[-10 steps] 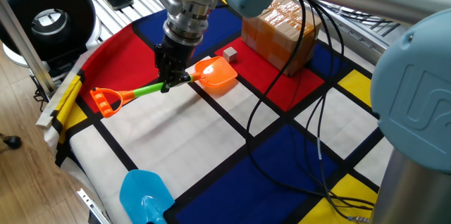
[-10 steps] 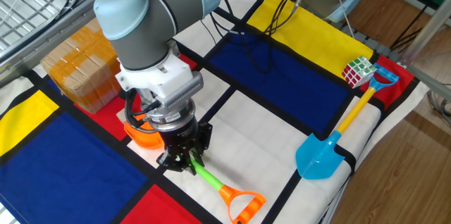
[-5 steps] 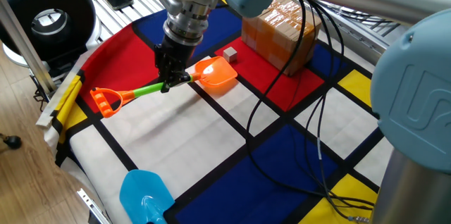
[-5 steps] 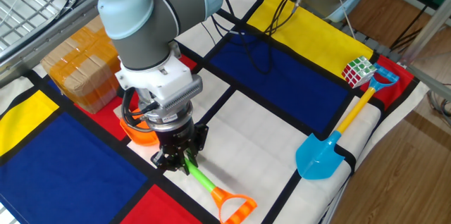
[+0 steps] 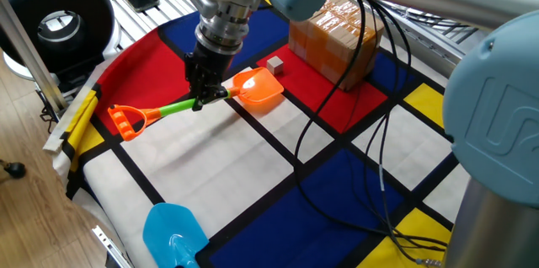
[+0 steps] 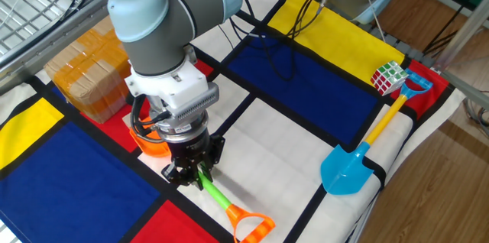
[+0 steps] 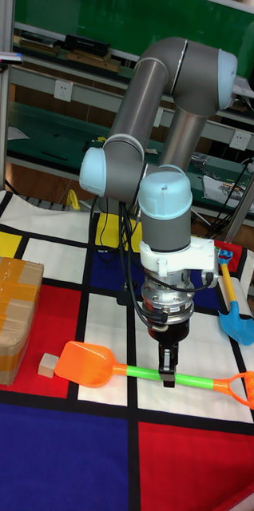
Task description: Use a shovel to scoop up an object
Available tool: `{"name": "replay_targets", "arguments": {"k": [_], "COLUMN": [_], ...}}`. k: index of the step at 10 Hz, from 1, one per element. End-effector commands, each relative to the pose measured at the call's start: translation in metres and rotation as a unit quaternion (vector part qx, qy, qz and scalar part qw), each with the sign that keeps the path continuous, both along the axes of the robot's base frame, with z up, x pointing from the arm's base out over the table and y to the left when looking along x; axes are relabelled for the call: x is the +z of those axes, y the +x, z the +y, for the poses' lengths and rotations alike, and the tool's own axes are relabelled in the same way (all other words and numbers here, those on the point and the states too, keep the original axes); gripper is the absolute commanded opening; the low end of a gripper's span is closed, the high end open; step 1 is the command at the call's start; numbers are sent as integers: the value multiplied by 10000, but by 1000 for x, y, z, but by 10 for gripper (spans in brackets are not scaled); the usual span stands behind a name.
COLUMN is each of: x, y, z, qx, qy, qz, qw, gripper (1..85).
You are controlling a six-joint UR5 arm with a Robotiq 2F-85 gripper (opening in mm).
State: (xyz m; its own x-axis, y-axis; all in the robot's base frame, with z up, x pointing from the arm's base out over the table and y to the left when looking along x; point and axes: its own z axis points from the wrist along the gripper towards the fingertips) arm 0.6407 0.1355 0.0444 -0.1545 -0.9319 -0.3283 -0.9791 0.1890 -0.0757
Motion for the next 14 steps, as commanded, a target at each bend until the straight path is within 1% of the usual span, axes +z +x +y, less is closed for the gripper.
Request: {"name": "replay_targets", "arguments": {"k": [1,4,6,7,8,10,11,12,13,14], "x": [4,11,11,13,17,14,14,17,17,16], "y": [2,11,16,25,22,23,22,22,21,22], "z": [0,4,8,9,11,4,6,11,13,10], "qx": [20,141,203,353,475,577,597,551,535,518], "qy": [39,150,164,233,401,239,269,390,424,372], "qz": [-4,67,37,-43,101,38,45,64,85,86], "qw": [10000,9998,9997,9991,9980,9980,9978,9977,9976,9979], "gripper": [10,10,10,10,10,10,10,10,10,10]}}
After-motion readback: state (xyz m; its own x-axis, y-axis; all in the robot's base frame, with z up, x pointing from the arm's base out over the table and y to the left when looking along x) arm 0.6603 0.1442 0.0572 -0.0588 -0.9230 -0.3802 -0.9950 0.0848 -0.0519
